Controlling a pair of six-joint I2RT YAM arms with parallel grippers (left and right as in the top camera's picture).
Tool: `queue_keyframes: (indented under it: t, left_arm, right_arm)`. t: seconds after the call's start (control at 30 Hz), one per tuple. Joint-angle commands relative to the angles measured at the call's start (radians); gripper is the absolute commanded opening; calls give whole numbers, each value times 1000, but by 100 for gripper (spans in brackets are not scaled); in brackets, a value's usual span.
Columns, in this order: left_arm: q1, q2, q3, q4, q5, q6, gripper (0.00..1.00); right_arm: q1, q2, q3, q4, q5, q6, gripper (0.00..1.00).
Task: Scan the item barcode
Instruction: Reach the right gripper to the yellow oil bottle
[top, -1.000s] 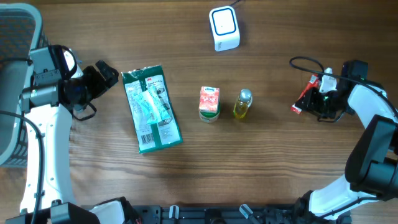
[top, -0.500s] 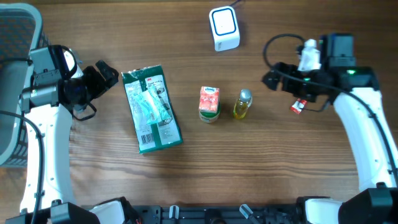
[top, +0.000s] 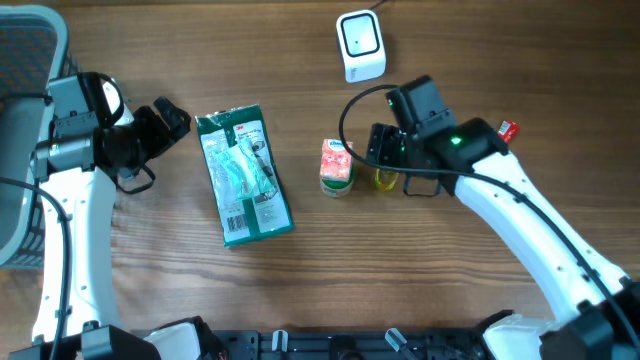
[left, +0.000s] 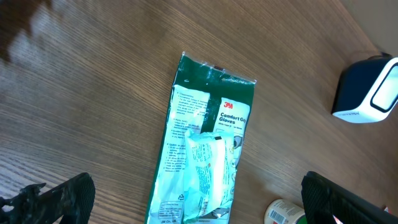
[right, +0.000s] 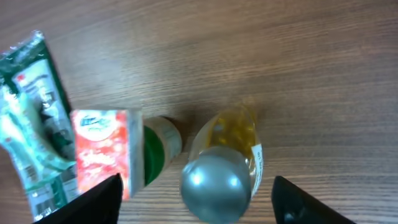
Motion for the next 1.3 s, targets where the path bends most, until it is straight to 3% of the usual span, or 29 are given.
queue_keyframes:
  t: [0.0, 0.4, 0.67, 0.73, 0.8, 0.9, 1.03, 1.13, 1.27]
  left_arm:
    - [-3, -5, 8, 2, -5, 20, 100]
    - [-3, -5, 8, 3, -5, 20, 100]
    - [-3, -5, 8, 3, -5, 20, 100]
    - [-3, -5, 8, 2, -5, 20, 100]
    - [-3, -5, 8, 2, -5, 20, 100]
    - [-3, -5, 8, 2, -5, 20, 100]
    - [-3, -5, 8, 2, -5, 20, 100]
    - [-3, -5, 8, 2, -5, 20, 100]
    - [-3, -5, 8, 3, -5, 20, 100]
  right_arm:
    - [3, 66, -9, -10, 43, 32, 72]
    - [3, 89, -9, -50, 81, -35, 51]
    - [3, 89, -8, -51, 204, -536, 50]
    - [3, 89, -8, -40, 202, -560, 58]
    - [3, 89, -8, -45, 199, -536, 79]
    - [3, 89, -9, -42, 199, -453, 91]
    - [3, 90, -9, -54, 169, -311, 92]
    - [3, 90, -9, -63, 40, -277, 91]
    - [2, 89, -8, -71, 36, -263, 91]
